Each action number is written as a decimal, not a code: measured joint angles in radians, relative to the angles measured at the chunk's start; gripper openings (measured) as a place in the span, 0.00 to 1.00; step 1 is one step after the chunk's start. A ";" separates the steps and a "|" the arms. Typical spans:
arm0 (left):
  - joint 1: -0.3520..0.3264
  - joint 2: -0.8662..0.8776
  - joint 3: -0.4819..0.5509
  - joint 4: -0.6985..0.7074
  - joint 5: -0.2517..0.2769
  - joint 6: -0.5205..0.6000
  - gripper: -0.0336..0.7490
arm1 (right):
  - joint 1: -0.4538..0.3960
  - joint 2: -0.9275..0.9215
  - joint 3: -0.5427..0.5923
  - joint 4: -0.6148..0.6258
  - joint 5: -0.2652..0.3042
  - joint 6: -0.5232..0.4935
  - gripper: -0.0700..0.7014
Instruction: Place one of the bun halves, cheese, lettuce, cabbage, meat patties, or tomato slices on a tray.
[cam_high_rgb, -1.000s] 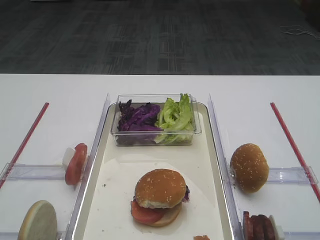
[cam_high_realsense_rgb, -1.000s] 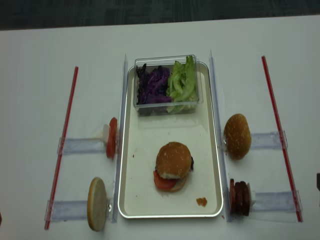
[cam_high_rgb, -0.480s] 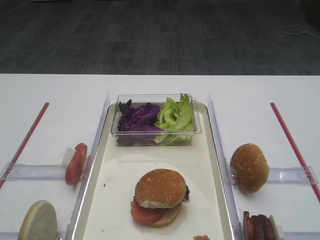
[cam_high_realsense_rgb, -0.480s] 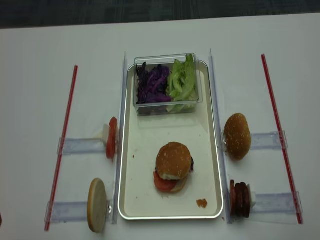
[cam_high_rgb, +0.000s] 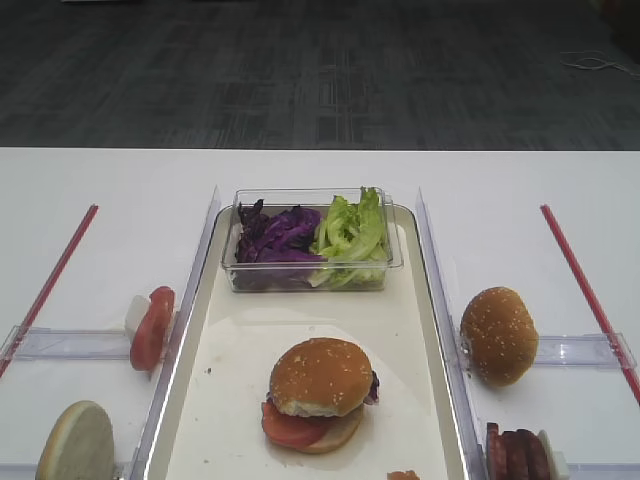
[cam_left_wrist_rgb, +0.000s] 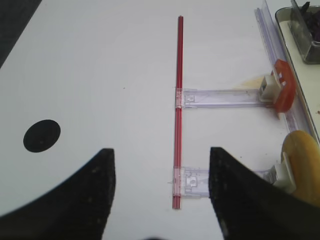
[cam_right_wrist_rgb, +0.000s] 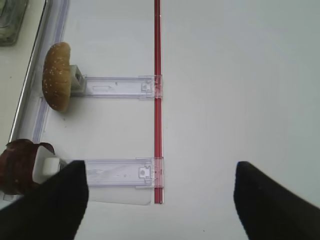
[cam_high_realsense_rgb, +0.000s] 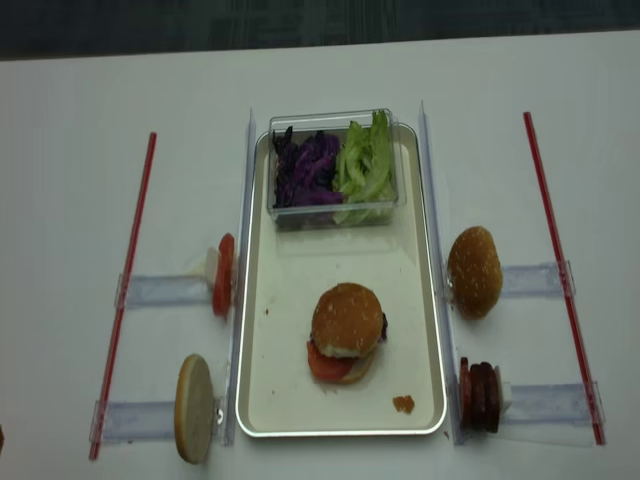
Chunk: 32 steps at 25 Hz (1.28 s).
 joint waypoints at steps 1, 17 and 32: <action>0.000 0.000 0.000 0.000 0.000 0.000 0.54 | 0.000 -0.007 0.000 -0.002 0.002 0.002 0.87; 0.000 0.000 0.000 -0.002 0.000 0.000 0.54 | 0.000 -0.115 0.000 -0.009 0.007 0.016 0.87; 0.000 0.000 0.000 -0.002 0.000 0.000 0.54 | 0.000 -0.193 0.000 -0.011 0.013 0.016 0.87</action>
